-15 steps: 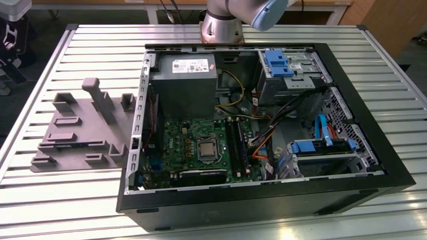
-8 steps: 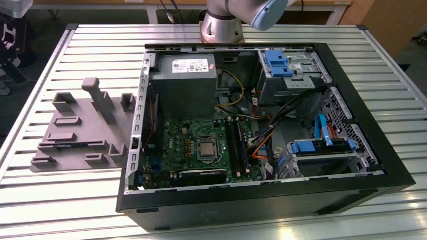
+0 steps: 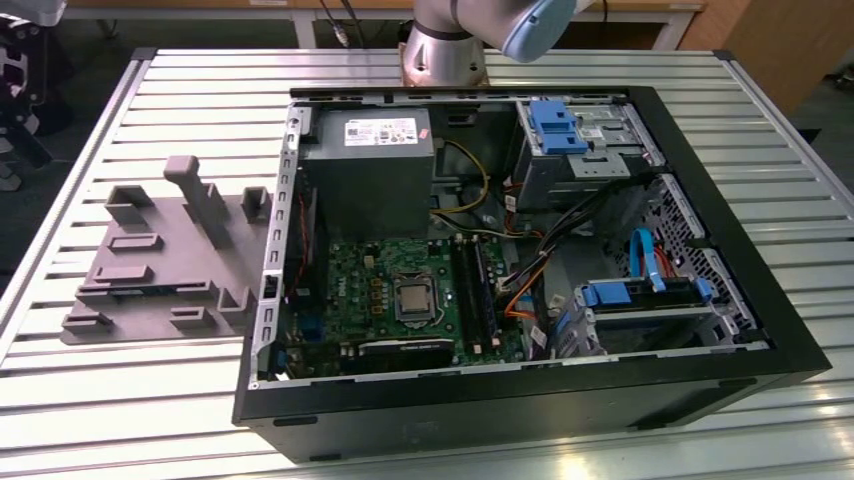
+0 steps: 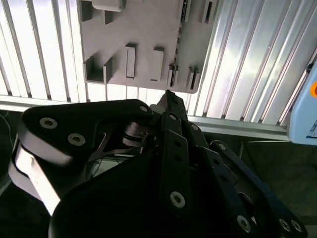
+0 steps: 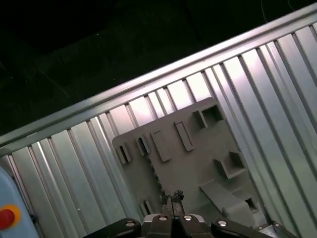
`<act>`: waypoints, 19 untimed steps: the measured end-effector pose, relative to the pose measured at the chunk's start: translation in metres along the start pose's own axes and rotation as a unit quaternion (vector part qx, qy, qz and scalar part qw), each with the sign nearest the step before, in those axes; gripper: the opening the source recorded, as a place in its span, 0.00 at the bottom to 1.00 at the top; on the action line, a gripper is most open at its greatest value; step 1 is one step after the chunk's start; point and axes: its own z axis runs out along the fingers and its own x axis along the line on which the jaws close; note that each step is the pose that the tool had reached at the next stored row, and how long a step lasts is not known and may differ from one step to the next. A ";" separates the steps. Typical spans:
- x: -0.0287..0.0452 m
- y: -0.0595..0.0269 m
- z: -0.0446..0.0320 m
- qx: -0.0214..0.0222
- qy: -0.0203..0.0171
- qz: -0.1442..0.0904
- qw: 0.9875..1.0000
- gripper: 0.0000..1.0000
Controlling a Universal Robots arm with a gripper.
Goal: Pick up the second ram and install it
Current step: 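Pick up the second ram and move it above second insertion slot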
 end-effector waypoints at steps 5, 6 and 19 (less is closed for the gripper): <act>0.0000 0.0000 0.0002 -0.001 0.002 -0.042 0.999 0.11; 0.0000 0.0000 0.0002 -0.001 0.002 -0.050 0.999 0.11; 0.0001 -0.0002 0.0035 -0.004 0.008 -0.181 0.983 0.11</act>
